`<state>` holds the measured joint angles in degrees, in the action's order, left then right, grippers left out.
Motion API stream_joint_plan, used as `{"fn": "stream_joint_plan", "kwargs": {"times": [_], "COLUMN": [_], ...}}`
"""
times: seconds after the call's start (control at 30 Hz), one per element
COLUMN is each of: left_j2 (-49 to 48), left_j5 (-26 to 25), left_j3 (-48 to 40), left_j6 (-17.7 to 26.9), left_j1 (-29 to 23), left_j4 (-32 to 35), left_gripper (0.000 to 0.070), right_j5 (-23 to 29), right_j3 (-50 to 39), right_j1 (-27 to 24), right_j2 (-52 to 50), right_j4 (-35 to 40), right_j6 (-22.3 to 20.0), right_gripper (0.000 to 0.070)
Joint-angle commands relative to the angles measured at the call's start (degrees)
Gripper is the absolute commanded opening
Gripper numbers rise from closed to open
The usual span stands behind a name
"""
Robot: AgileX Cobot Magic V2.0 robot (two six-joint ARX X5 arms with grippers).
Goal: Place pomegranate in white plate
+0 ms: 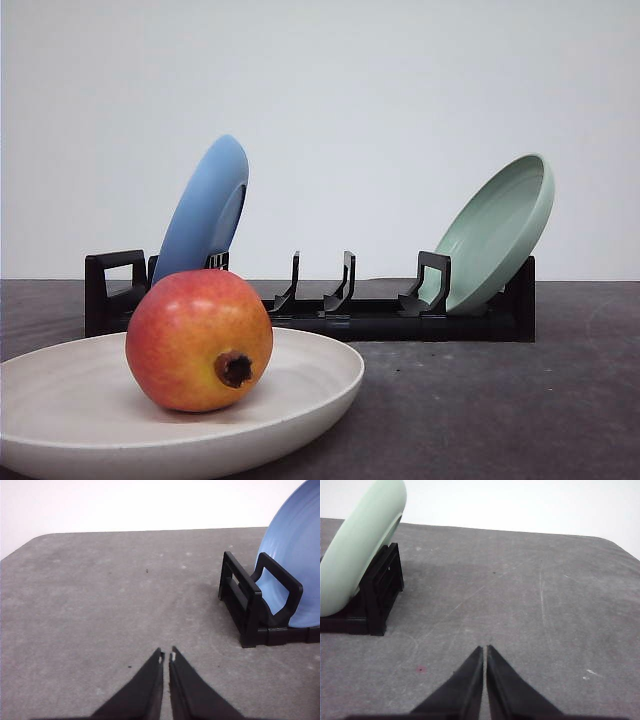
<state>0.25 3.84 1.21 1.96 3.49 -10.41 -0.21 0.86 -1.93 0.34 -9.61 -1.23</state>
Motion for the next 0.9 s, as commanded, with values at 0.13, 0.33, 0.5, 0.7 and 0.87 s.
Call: {"fn": "stream_joint_plan", "kwargs": {"times": [0.13, 0.33, 0.5, 0.7, 0.87], "left_j2": [-0.1, -0.1, -0.1, -0.1, -0.1], "left_j5": [-0.2, -0.2, -0.2, -0.2, -0.2], "left_j3": [-0.5, -0.5, -0.5, -0.5, -0.5], "left_j6": [0.4, 0.4, 0.4, 0.4, 0.4], "left_j1": [-0.1, -0.1, -0.1, -0.1, -0.1], "left_j4": [-0.3, -0.3, -0.3, -0.3, -0.3], "left_gripper": [0.0000, 0.0000, 0.0000, 0.0000, 0.0000], "right_j5": [0.2, 0.2, 0.2, 0.2, 0.2], "right_j3": [-0.2, -0.2, -0.2, -0.2, -0.2], "right_j1": [0.0, 0.0, 0.0, 0.0, 0.0], "right_j2": [-0.1, -0.1, -0.1, -0.1, -0.1], "right_j4": [0.6, 0.6, 0.6, 0.6, 0.6], "right_j6": [0.7, 0.7, 0.7, 0.7, 0.7], "right_gripper": [0.0004, 0.0004, 0.0004, 0.0004, 0.0004]}}
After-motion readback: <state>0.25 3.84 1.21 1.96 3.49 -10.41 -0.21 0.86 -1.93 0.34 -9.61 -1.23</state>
